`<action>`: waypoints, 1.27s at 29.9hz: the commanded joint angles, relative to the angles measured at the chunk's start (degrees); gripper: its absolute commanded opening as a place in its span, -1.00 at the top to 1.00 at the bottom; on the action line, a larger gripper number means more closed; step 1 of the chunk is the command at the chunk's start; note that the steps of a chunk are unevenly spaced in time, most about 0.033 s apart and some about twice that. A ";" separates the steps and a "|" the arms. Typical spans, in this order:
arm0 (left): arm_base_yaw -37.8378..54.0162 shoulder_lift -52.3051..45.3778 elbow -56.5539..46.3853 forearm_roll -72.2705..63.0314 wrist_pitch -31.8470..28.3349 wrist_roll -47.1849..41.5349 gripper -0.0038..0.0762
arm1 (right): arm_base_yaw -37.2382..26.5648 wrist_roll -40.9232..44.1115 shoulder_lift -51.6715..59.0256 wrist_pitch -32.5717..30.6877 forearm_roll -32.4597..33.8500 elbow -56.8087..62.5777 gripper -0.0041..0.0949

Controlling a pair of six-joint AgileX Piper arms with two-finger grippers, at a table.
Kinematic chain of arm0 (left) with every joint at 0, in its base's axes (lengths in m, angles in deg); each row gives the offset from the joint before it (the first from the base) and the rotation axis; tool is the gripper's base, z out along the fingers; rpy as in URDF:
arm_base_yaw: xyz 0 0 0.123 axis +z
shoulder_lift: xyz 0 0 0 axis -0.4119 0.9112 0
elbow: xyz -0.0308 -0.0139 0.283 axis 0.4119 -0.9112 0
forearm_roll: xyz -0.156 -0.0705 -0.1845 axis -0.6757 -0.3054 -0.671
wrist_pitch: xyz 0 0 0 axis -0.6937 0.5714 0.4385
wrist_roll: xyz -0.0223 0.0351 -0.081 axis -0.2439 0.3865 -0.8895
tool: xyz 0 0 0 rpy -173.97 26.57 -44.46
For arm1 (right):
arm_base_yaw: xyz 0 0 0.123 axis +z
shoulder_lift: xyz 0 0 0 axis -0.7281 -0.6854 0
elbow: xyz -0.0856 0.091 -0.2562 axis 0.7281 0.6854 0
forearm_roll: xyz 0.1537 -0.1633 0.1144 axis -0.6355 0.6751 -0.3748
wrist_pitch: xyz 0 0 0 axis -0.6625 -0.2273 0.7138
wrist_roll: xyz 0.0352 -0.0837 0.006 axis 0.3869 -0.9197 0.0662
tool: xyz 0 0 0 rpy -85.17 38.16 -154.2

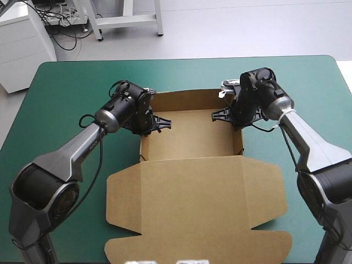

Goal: Fold the box

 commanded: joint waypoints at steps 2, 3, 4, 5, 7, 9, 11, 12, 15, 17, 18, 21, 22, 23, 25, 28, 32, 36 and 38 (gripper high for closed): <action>0.08 -0.89 1.62 3.07 1.48 1.16 0.98 | -0.41 -2.60 1.34 -0.73 0.00 -2.21 0.93; 0.08 -0.43 1.62 3.19 1.11 1.16 0.98 | -0.41 -2.98 1.08 -0.73 0.00 -2.21 0.93; 0.08 -0.17 1.62 3.19 0.85 1.16 0.98 | -0.41 -2.98 0.69 -0.73 0.00 -2.21 0.93; 0.08 0.00 1.62 3.19 0.85 1.16 0.98 | -0.41 -3.24 0.54 -0.73 0.00 -2.21 0.93; 0.08 0.14 1.62 3.19 0.40 1.16 0.98 | -0.41 -3.46 0.14 -0.60 0.00 -2.21 0.92; 0.08 0.24 1.62 3.87 0.57 1.16 0.98 | -0.41 -3.46 -0.51 -0.60 0.00 -2.21 0.88; 0.08 0.24 1.62 4.45 0.71 1.16 0.98 | -0.41 -3.62 -1.05 -0.60 0.00 -2.21 0.81; 0.08 0.24 1.62 4.45 0.88 1.16 0.98 | -0.41 -3.62 -1.19 -0.60 0.00 -2.21 0.76; 0.08 0.39 1.62 4.45 1.69 1.16 0.98 | -0.41 -3.62 -1.51 -0.60 0.00 -2.21 0.58; 0.20 0.47 1.62 4.78 2.51 1.16 0.98 | -0.41 -3.62 -1.51 -0.53 0.00 -2.21 0.42; 0.20 0.61 1.62 4.92 3.07 1.16 0.98 | -0.41 -3.51 -1.51 -0.53 0.00 -2.21 0.31; 0.20 0.90 1.62 5.04 4.31 2.01 0.97 | -0.41 -3.42 -1.51 -0.65 0.00 -2.21 -0.02; 0.20 0.90 1.62 4.78 4.44 3.33 0.93 | -0.41 -3.42 -1.51 -0.65 0.00 -2.21 -0.14; 0.20 0.90 1.62 4.38 4.56 5.07 0.88 | -0.41 -3.42 -1.51 -0.65 -0.30 -2.21 -0.24; 0.20 0.90 1.74 4.25 4.67 6.59 0.75 | -0.41 -3.42 -1.51 -0.65 -0.30 -2.21 -0.39; 0.20 0.90 1.74 4.25 4.67 6.59 0.41 | -0.41 -2.85 -1.51 -0.65 0.00 -2.21 -0.53; 0.78 0.90 1.74 4.36 5.15 6.69 -0.07 | -0.41 -2.72 -1.51 0.17 0.00 -2.21 -0.58; 1.75 0.80 2.32 5.91 5.67 6.69 -0.23 | -0.41 -1.79 -1.51 2.12 0.00 -2.79 -0.58; 1.84 0.80 3.54 6.47 5.67 6.69 -0.22 | -0.41 -1.79 -1.51 2.81 0.00 -3.76 -0.57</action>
